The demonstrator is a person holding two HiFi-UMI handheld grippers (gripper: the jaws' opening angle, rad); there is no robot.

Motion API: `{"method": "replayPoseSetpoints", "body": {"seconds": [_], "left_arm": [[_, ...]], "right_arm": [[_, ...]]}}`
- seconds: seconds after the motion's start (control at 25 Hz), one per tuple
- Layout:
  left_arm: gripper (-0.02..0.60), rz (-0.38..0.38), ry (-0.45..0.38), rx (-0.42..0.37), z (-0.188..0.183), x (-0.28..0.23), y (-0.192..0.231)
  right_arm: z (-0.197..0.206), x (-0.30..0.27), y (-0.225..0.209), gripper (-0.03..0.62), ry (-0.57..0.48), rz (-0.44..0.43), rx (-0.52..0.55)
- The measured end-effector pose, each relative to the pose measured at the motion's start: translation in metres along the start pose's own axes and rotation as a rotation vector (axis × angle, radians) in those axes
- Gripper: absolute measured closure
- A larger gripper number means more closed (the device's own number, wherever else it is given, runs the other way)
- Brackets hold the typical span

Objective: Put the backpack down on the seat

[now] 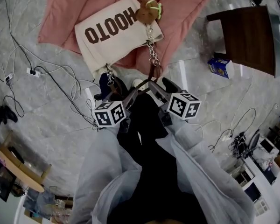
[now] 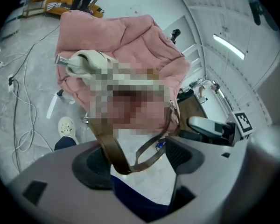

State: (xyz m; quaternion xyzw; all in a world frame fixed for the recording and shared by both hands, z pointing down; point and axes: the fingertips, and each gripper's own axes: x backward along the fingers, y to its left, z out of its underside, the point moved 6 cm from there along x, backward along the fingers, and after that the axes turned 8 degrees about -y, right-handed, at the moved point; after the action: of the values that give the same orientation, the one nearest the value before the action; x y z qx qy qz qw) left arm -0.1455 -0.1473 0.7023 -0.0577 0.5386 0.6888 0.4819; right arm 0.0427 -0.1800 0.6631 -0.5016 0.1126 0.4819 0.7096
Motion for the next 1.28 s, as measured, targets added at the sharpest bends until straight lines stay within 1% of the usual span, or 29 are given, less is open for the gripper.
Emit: {"method": "replayPoseSetpoints", "body": {"seconds": [0.08,0.2,0.44,0.64,0.76,0.88,1.0,1.16,1.28], "left_arm": [[0.230,-0.009,-0.004,-0.007,-0.003,0.002,0.001],[0.223,-0.012,0.002,-0.007,-0.008,0.004,-0.002],[0.204,-0.037,0.020,-0.051,-0.010,0.007,-0.003],[0.186,-0.090,0.016,-0.072,-0.014,0.022,-0.011],[0.183,-0.101,0.017,-0.082,-0.013,0.036,-0.017],[0.183,-0.095,0.000,-0.099,-0.015,0.052,-0.027],[0.184,-0.086,-0.031,-0.114,-0.024,0.063,-0.035],[0.184,-0.063,-0.090,-0.134,-0.047,0.076,-0.052],[0.184,-0.028,-0.136,-0.151,-0.066,0.085,-0.069]], "right_arm": [[-0.004,-0.001,0.002,0.208,-0.014,0.000,0.012],[-0.012,-0.005,0.007,0.169,-0.019,-0.009,0.033],[-0.024,-0.007,0.016,0.133,-0.046,-0.024,0.033],[-0.032,0.004,0.026,0.129,-0.056,-0.042,0.048],[-0.034,0.012,0.034,0.129,-0.052,-0.069,0.058],[-0.035,0.021,0.045,0.131,-0.049,-0.107,0.065],[-0.040,0.027,0.057,0.131,-0.061,-0.139,0.080],[-0.050,0.041,0.074,0.131,-0.088,-0.181,0.087],[-0.059,0.053,0.086,0.131,-0.094,-0.206,0.128]]}}
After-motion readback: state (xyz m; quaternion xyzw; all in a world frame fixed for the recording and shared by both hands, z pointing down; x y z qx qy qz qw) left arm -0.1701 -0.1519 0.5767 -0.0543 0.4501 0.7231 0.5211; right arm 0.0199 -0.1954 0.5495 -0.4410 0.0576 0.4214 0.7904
